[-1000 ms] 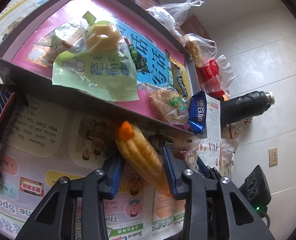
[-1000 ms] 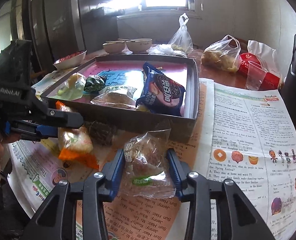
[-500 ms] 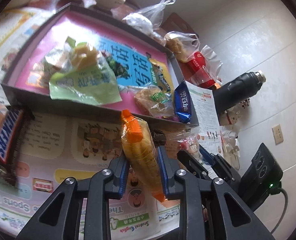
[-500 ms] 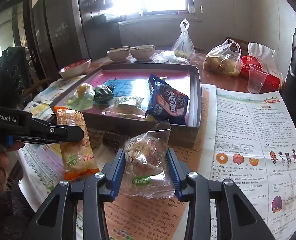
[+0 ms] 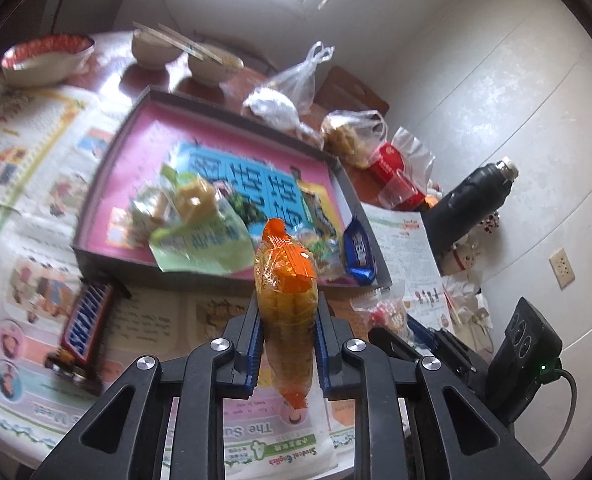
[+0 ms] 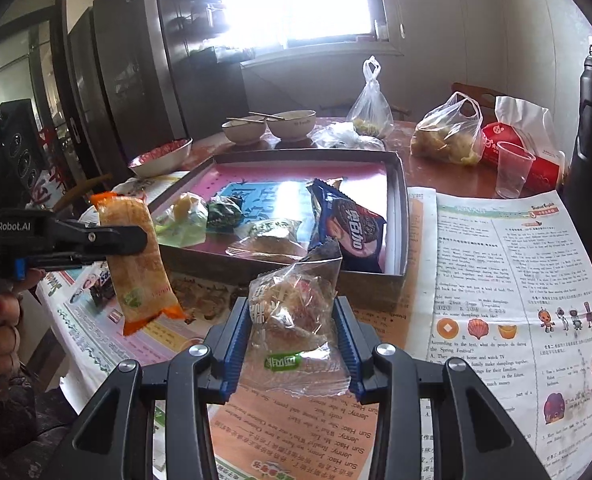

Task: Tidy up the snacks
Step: 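Lift the bread bag with the left gripper while the right carries the pastry bag over the tray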

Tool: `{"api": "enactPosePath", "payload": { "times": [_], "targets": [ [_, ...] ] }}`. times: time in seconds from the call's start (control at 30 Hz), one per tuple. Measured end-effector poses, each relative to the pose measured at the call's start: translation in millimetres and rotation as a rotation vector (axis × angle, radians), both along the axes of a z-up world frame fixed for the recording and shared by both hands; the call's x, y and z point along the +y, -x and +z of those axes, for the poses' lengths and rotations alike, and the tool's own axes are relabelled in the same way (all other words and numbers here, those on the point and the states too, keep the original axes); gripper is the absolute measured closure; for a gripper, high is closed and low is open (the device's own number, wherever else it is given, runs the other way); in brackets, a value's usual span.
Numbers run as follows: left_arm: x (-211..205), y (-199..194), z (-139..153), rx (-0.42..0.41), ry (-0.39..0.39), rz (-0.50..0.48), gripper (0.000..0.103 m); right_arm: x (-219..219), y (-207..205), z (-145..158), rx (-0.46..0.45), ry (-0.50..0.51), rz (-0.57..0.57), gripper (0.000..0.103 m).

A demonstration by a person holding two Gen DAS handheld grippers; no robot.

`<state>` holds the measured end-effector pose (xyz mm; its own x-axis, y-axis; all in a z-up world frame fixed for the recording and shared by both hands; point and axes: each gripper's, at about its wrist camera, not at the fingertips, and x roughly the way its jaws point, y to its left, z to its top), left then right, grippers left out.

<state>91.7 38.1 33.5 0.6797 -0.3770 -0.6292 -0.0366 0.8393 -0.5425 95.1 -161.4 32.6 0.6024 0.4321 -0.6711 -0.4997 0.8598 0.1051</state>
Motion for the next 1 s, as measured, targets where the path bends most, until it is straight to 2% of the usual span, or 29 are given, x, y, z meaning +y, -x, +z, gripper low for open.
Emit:
{"api": "enactPosePath", "payload": {
  "times": [0.17, 0.47, 1.0],
  "targets": [
    [7.9, 5.5, 15.9, -0.059, -0.077, 0.048, 0.081, 4.2, 2.6, 3.5, -0.005, -0.009, 0.002, 0.061],
    [13.6, 3.3, 31.2, -0.121, -0.166, 0.096, 0.081, 11.6, 3.0, 11.1, -0.018, -0.026, 0.005, 0.061],
    [-12.1, -32.8, 29.5, -0.130, -0.225, 0.051, 0.081, 28.0, -15.4, 19.5, -0.032, -0.040, -0.007, 0.061]
  ]
}}
